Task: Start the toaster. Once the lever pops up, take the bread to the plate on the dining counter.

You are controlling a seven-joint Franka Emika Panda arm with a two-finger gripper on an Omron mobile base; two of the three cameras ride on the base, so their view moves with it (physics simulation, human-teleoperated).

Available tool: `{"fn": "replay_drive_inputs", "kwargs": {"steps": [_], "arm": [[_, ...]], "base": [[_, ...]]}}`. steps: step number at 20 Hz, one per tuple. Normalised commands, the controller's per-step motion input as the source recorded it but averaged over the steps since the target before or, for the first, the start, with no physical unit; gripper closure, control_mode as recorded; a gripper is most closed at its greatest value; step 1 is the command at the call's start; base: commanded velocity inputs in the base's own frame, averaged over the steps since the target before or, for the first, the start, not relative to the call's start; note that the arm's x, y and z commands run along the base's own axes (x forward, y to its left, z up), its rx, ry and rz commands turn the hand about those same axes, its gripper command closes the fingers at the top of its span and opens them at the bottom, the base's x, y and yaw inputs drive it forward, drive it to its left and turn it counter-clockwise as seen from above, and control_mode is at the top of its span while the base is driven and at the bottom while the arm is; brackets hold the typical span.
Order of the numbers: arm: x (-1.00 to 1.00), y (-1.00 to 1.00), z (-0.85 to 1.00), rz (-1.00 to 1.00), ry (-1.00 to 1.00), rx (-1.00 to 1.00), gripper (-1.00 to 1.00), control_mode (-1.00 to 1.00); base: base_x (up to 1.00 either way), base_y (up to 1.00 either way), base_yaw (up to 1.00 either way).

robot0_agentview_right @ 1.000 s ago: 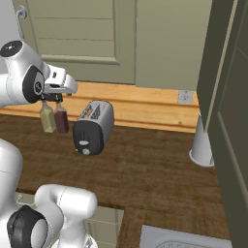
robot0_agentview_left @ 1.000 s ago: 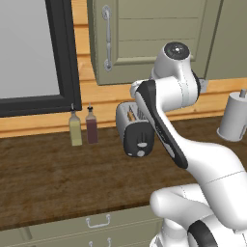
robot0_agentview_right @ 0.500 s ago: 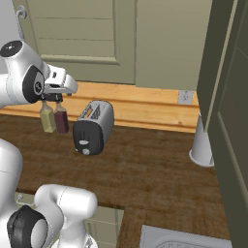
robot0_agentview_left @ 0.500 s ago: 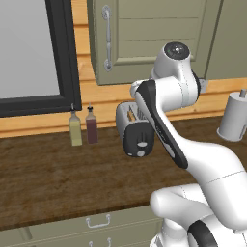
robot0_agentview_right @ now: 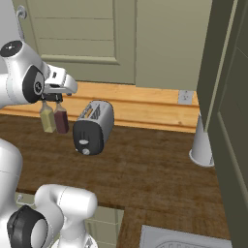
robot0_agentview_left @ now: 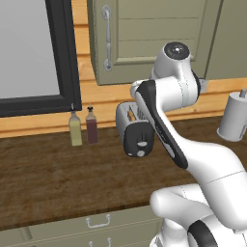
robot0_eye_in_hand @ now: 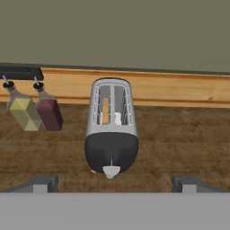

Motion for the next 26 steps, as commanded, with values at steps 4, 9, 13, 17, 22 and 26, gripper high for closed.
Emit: {"fn": "replay_drive_inputs", "kwargs": {"steps": [4,9,13,17,22,26], "arm": [[0.00,0.00,0.00,0.00,0.00,0.00,-1.00,-1.00],[0.00,0.00,0.00,0.00,0.00,0.00,-1.00,-1.00],[0.00,0.00,0.00,0.00,0.00,0.00,-1.00,-1.00],[0.00,0.00,0.00,0.00,0.00,0.00,-1.00,-1.00],[0.00,0.00,0.00,0.00,0.00,0.00,-1.00,-1.00],[0.00,0.00,0.00,0.00,0.00,0.00,-1.00,-1.00]], "base": [[0.00,0.00,0.00],[0.00,0.00,0.00],[0.00,0.00,0.00],[0.00,0.00,0.00],[0.00,0.00,0.00],[0.00,0.00,0.00]]}}
